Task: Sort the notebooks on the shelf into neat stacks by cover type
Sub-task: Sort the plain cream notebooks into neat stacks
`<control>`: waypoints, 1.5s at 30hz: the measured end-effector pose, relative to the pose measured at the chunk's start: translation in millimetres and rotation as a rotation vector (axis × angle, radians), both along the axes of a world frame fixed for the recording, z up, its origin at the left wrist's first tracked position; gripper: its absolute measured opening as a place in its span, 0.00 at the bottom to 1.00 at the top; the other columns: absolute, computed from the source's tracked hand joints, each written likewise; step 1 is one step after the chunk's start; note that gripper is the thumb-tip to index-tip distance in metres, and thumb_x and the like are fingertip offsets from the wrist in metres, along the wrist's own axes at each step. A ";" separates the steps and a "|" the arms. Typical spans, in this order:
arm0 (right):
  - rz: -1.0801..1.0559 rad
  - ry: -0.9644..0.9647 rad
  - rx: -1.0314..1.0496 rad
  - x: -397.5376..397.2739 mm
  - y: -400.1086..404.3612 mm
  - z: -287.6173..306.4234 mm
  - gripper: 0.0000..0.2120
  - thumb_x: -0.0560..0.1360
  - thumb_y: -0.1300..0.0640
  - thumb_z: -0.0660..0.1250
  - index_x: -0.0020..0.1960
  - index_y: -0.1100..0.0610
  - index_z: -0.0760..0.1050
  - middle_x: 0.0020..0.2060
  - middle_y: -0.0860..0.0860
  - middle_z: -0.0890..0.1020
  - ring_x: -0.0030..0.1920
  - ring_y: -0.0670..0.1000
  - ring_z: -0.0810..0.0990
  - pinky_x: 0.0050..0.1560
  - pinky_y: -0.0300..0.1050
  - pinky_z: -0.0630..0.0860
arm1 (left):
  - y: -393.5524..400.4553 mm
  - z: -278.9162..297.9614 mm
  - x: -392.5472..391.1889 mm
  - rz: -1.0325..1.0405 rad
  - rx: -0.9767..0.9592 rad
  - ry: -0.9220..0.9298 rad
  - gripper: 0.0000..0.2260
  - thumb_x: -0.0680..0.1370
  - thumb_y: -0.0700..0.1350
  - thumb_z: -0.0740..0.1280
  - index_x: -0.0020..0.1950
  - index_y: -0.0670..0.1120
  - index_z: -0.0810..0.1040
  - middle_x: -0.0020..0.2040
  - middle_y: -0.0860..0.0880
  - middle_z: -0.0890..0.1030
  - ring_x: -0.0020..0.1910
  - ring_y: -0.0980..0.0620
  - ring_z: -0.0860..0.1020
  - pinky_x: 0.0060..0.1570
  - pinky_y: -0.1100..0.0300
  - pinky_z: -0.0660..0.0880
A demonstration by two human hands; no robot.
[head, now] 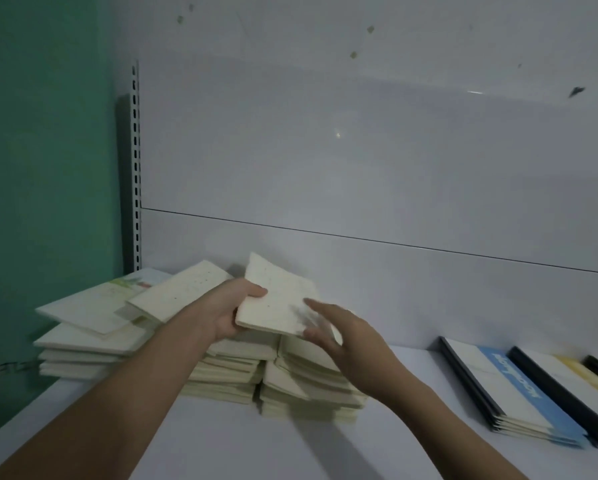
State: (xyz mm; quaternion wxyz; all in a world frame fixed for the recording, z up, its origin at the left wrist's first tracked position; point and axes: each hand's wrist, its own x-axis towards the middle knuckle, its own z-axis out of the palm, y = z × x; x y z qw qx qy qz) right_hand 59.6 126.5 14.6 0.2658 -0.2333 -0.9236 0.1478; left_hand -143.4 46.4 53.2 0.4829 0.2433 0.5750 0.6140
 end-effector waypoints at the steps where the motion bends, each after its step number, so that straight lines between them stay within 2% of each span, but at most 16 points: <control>1: -0.051 0.017 -0.085 3.9 4.5 -2.7 0.30 0.76 0.33 0.56 0.75 0.42 0.61 0.71 0.39 0.68 0.70 0.41 0.66 0.69 0.42 0.65 | -2.6 -0.1 -3.0 0.021 0.017 0.024 0.13 0.81 0.36 0.60 0.65 0.39 0.72 0.49 0.41 0.82 0.47 0.43 0.80 0.41 0.50 0.80; 4: -0.151 -0.051 -0.228 8.7 15.5 -14.2 0.39 0.72 0.29 0.58 0.77 0.47 0.59 0.74 0.43 0.65 0.72 0.46 0.66 0.70 0.46 0.65 | -14.7 4.2 -9.6 0.092 0.066 0.084 0.11 0.82 0.36 0.58 0.63 0.43 0.72 0.47 0.43 0.81 0.44 0.45 0.80 0.35 0.53 0.80; 6: -0.140 -0.166 -0.249 3.4 13.9 -19.1 0.41 0.70 0.27 0.60 0.76 0.48 0.60 0.73 0.43 0.66 0.71 0.48 0.66 0.69 0.48 0.65 | -21.2 4.2 -14.0 0.126 0.084 0.095 0.11 0.82 0.35 0.58 0.63 0.44 0.71 0.47 0.43 0.80 0.44 0.44 0.79 0.41 0.50 0.78; 9: -0.112 -0.304 -0.174 -10.2 7.1 -27.2 0.35 0.71 0.29 0.61 0.70 0.48 0.64 0.63 0.44 0.71 0.65 0.50 0.70 0.65 0.47 0.67 | -29.4 0.2 -21.7 0.126 0.099 0.124 0.14 0.82 0.34 0.57 0.66 0.46 0.70 0.50 0.43 0.80 0.47 0.42 0.79 0.49 0.46 0.77; 12: -0.182 -0.337 -0.186 -15.8 8.4 -32.1 0.32 0.71 0.31 0.63 0.67 0.49 0.67 0.60 0.46 0.75 0.57 0.50 0.73 0.58 0.48 0.71 | -39.5 -3.3 -27.1 0.112 0.075 0.127 0.14 0.82 0.34 0.57 0.65 0.46 0.70 0.50 0.42 0.80 0.47 0.42 0.79 0.44 0.47 0.77; 16: -0.202 -0.380 -0.013 -16.4 1.7 -28.0 0.18 0.73 0.37 0.62 0.48 0.51 0.71 0.41 0.45 0.77 0.40 0.49 0.74 0.40 0.46 0.73 | -44.9 -4.8 -31.6 0.109 0.067 0.113 0.13 0.82 0.34 0.57 0.64 0.45 0.70 0.49 0.41 0.80 0.47 0.41 0.79 0.45 0.47 0.77; 18: -0.214 -0.349 0.042 -16.4 -3.5 -31.3 0.13 0.75 0.42 0.60 0.43 0.52 0.70 0.33 0.46 0.73 0.33 0.50 0.71 0.34 0.45 0.69 | -43.6 -4.8 -31.4 0.106 0.079 0.102 0.13 0.82 0.34 0.57 0.64 0.44 0.70 0.50 0.41 0.80 0.47 0.40 0.79 0.48 0.46 0.77; 20: -0.229 -0.249 0.048 -11.9 -4.3 -34.9 0.07 0.76 0.49 0.60 0.40 0.49 0.69 0.30 0.47 0.72 0.32 0.53 0.69 0.34 0.47 0.68 | -42.3 -3.4 -29.6 0.099 0.090 0.096 0.12 0.82 0.34 0.57 0.64 0.44 0.70 0.49 0.42 0.80 0.47 0.41 0.79 0.48 0.46 0.77; 21: -0.242 -0.165 0.024 -8.5 -3.9 -34.1 0.09 0.77 0.53 0.60 0.38 0.47 0.67 0.30 0.46 0.72 0.32 0.53 0.69 0.33 0.47 0.68 | -42.4 -2.5 -28.3 0.090 0.093 0.095 0.12 0.82 0.34 0.57 0.63 0.44 0.71 0.49 0.42 0.80 0.47 0.41 0.79 0.47 0.47 0.77; 25: -0.321 0.370 -0.181 3.7 -7.5 -20.1 0.17 0.83 0.52 0.55 0.35 0.50 0.66 0.29 0.46 0.70 0.31 0.48 0.67 0.31 0.41 0.62 | -43.8 -0.1 -23.9 0.053 0.084 0.156 0.14 0.82 0.34 0.57 0.66 0.45 0.69 0.55 0.41 0.79 0.48 0.42 0.79 0.43 0.48 0.78; 30: -0.281 0.657 -0.233 -5.2 -26.6 -9.1 0.13 0.84 0.52 0.55 0.42 0.49 0.72 0.30 0.39 0.74 0.32 0.43 0.70 0.38 0.43 0.72 | -40.9 -5.7 -10.1 0.014 0.054 0.172 0.10 0.83 0.37 0.57 0.63 0.46 0.70 0.58 0.41 0.79 0.45 0.45 0.80 0.39 0.51 0.77; 33: -0.204 0.593 -0.136 -15.5 -46.1 -3.1 0.10 0.83 0.53 0.56 0.51 0.49 0.77 0.31 0.36 0.76 0.34 0.38 0.74 0.36 0.32 0.68 | -38.3 -7.2 4.7 -0.026 0.071 0.079 0.10 0.83 0.47 0.61 0.63 0.46 0.73 0.49 0.43 0.82 0.44 0.45 0.81 0.42 0.51 0.79; 36: -0.097 0.386 0.001 -28.9 -61.8 -11.0 0.13 0.83 0.51 0.57 0.64 0.47 0.76 0.47 0.37 0.81 0.46 0.38 0.78 0.45 0.26 0.68 | -34.4 -5.1 11.3 -0.059 0.070 -0.014 0.19 0.78 0.57 0.66 0.59 0.43 0.77 0.47 0.41 0.84 0.44 0.43 0.83 0.44 0.50 0.80; 40: 0.023 0.252 0.068 -36.2 -66.9 -15.4 0.16 0.82 0.50 0.60 0.68 0.49 0.75 0.60 0.37 0.77 0.61 0.38 0.73 0.56 0.21 0.63 | -34.6 -6.3 6.8 -0.023 0.062 -0.004 0.16 0.78 0.44 0.68 0.64 0.40 0.76 0.53 0.38 0.83 0.48 0.40 0.82 0.47 0.46 0.81; 43: 0.050 0.220 -0.143 -29.0 -56.9 -14.6 0.18 0.82 0.44 0.56 0.69 0.45 0.73 0.65 0.36 0.74 0.65 0.36 0.72 0.66 0.32 0.66 | -36.5 -6.7 0.1 0.056 0.071 0.035 0.12 0.79 0.37 0.64 0.62 0.40 0.74 0.50 0.39 0.82 0.44 0.41 0.81 0.40 0.50 0.79; 45: -0.070 0.326 -0.254 -22.4 -43.2 -17.4 0.19 0.82 0.43 0.52 0.66 0.46 0.76 0.61 0.39 0.79 0.60 0.40 0.77 0.63 0.41 0.72 | -37.1 -3.9 -3.6 0.098 0.108 0.030 0.11 0.79 0.37 0.62 0.61 0.41 0.73 0.47 0.41 0.81 0.42 0.43 0.80 0.39 0.52 0.77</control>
